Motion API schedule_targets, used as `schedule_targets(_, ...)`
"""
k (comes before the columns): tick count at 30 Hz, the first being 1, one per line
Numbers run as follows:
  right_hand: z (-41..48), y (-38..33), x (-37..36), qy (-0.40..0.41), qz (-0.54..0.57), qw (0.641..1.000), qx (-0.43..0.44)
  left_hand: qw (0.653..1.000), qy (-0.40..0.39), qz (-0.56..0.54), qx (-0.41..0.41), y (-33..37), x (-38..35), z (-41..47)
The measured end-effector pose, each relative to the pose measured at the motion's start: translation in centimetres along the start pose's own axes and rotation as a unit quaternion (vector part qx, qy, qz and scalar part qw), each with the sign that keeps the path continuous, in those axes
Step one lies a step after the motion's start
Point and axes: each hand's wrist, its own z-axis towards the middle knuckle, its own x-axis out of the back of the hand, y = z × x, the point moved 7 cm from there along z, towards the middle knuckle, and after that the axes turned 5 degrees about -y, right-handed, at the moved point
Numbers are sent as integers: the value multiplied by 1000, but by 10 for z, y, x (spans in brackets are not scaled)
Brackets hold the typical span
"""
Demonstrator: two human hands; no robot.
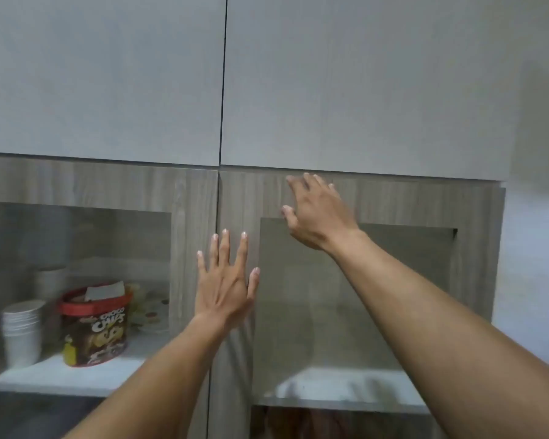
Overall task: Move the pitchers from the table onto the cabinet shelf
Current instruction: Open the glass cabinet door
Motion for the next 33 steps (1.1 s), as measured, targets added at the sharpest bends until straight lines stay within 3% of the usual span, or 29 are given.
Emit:
schedule_targets(4, 28, 0, -23, -20, -29, 999, 18, 999, 21, 17, 22, -9, -27, -2)
schedule_targets(13, 56, -15, -44, 15, -68, 998, 0, 997, 55, 23, 50, -26, -49, -6)
schedule_targets(21, 56, -19, -22, 12, -53, 998, -26, 967, 116, -167, 152, -35, -30, -14)
schedule_targets(24, 49, -24, -13, 5, -47, 998, -28, 945, 99, -251, 187, -42, -26, -24)
schedule_targets(27, 40, -30, -3, -6, -42, 998, -36, 934, 27, -281, 220, -51, -26, -32)
schedule_targets(33, 15, -44, 31, -51, 3, 997, -63, 929, -3, -314, 196, -53, 0, -68)
